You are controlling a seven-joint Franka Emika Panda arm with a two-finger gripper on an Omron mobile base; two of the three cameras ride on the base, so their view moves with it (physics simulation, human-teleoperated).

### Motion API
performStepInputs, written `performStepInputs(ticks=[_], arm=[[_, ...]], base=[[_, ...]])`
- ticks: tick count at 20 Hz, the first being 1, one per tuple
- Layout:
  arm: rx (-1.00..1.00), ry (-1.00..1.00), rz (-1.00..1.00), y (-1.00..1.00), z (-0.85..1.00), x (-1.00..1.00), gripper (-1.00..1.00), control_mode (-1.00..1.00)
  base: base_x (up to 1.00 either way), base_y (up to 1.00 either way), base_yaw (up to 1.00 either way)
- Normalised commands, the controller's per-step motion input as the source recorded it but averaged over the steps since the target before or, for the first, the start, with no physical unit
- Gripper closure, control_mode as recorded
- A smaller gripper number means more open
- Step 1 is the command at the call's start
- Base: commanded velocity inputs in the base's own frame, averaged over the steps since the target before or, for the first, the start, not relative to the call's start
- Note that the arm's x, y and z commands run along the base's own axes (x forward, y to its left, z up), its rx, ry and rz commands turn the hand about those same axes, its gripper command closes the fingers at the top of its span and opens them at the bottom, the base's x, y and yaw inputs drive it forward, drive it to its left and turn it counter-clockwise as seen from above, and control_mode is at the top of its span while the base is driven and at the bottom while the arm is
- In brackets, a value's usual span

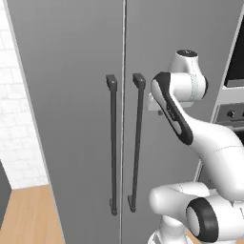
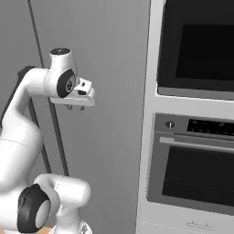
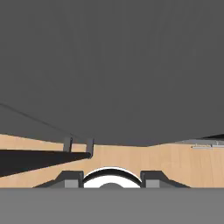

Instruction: Take the strawberry from the fridge and place it on top of the pancake, located on the dining counter.

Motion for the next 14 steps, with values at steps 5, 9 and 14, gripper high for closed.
performStepInputs(ticks=[5, 9, 14], arm=[[0.0, 0.0, 0.0, 0.0, 0.0, 0.0, -1.0, 1.0], [0.0, 0.0, 0.0, 0.0, 0.0, 0.0, -1.0, 1.0], [0.0, 0.0, 0.0, 0.0, 0.0, 0.0, -1.0, 1.0]], base=[[-0.68, 0.19, -0.1], [-0.47, 0.04, -0.11], [-0.01, 0.55, -0.01]])
